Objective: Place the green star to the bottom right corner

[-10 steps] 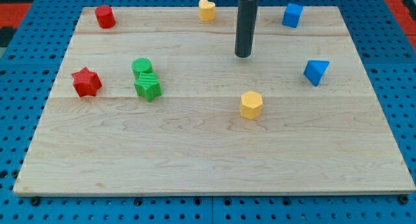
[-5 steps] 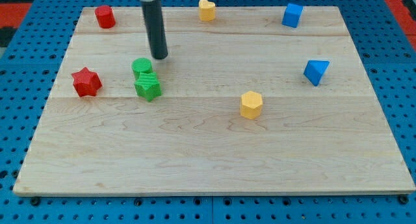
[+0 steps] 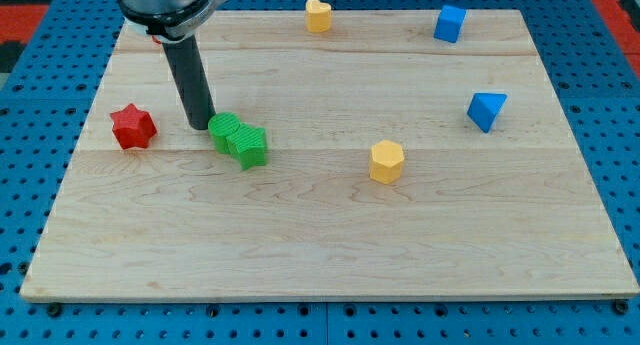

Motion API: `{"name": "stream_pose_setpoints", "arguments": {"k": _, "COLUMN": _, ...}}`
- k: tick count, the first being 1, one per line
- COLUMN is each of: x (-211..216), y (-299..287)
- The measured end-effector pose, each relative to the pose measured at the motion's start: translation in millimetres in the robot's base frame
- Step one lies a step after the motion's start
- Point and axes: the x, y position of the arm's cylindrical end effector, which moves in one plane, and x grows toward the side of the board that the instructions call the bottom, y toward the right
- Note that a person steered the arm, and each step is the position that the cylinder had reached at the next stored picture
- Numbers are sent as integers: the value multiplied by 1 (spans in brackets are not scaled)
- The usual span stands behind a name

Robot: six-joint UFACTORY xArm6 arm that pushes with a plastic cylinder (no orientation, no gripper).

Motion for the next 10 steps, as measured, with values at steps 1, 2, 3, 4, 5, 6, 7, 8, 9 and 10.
{"name": "stream_pose_setpoints", "arguments": {"k": 1, "x": 18, "y": 25}}
{"name": "stream_pose_setpoints", "arguments": {"k": 2, "x": 49, "y": 49}}
{"name": "stream_pose_setpoints", "arguments": {"k": 3, "x": 66, "y": -4}}
{"name": "stream_pose_setpoints", "arguments": {"k": 4, "x": 20, "y": -10}}
{"name": "stream_pose_setpoints", "arguments": {"k": 5, "x": -2, "y": -2}}
{"name": "stream_pose_setpoints", "arguments": {"k": 6, "x": 1, "y": 32}}
{"name": "stream_pose_setpoints", "arguments": {"k": 7, "x": 1, "y": 45}}
{"name": "stream_pose_setpoints", "arguments": {"k": 8, "x": 2, "y": 69}}
{"name": "stream_pose_setpoints", "arguments": {"k": 9, "x": 43, "y": 76}}
{"name": "stream_pose_setpoints", "arguments": {"k": 10, "x": 76, "y": 91}}
